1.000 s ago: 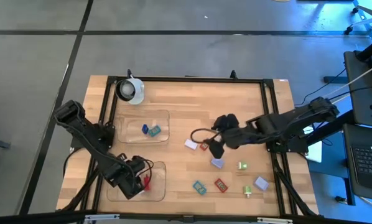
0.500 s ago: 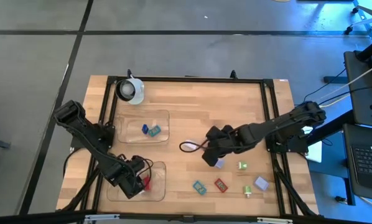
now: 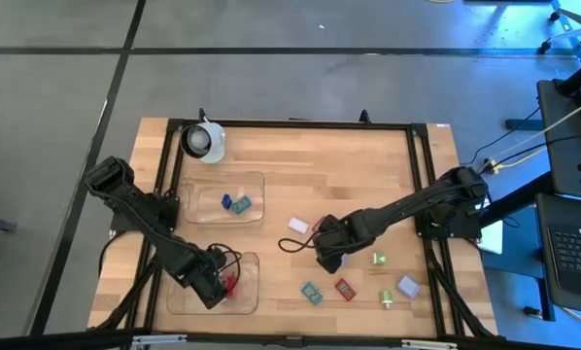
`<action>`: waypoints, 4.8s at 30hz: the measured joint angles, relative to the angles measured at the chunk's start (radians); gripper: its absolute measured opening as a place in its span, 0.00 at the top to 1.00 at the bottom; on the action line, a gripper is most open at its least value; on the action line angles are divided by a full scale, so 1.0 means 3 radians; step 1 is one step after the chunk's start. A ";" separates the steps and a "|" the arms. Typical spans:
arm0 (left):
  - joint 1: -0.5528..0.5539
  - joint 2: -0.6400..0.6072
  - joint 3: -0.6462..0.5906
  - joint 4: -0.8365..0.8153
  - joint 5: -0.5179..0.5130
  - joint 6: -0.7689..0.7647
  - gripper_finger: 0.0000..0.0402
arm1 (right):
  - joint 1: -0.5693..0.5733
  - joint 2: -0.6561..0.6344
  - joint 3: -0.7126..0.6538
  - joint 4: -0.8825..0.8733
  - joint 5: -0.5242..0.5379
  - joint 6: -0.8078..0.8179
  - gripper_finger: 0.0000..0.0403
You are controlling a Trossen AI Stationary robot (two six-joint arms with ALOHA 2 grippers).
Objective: Pick & Place Office items
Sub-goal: Put the left light blue charger adapter into the bottom transparent bin
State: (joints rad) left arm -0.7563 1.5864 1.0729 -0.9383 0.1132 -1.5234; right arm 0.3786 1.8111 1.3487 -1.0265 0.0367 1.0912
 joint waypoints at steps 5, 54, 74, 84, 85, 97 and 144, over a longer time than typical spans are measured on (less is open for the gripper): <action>0.0000 0.0000 0.0000 -0.0004 0.0030 -0.0077 0.29 | 0.0010 0.0181 0.0000 -0.0017 -0.0012 0.0003 0.15; 0.0372 -0.0019 0.1569 -0.0407 -0.3537 0.1720 0.30 | -0.0207 -0.0985 0.0001 0.1944 0.0898 -0.1123 0.48; 0.0772 -0.0018 0.1570 0.1871 -0.4892 0.4893 0.21 | -0.0439 -0.1075 0.0003 0.3948 0.1229 -0.1658 0.47; 0.0932 -0.0018 0.1570 0.2288 -0.4842 0.5154 0.21 | -0.0444 -0.1075 0.0003 0.4143 0.1212 -0.1770 0.46; 0.0953 -0.0018 0.1570 0.2285 -0.4839 0.5154 0.21 | -0.0444 -0.1075 0.0003 0.4143 0.1210 -0.1770 0.46; 0.1012 -0.0015 0.1570 0.2561 -0.4835 0.5615 0.22 | -0.0470 -0.1075 0.0003 0.3997 0.1207 -0.1632 0.46; 0.0997 -0.0017 0.1565 0.2604 -0.4872 0.5557 0.55 | -0.0516 -0.1077 0.0005 0.3965 0.1175 -0.1578 0.42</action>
State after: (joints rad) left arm -0.4572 1.5814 1.5425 -0.1570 -1.3483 0.1436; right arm 0.2237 1.4879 1.3502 0.1630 0.3893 0.6178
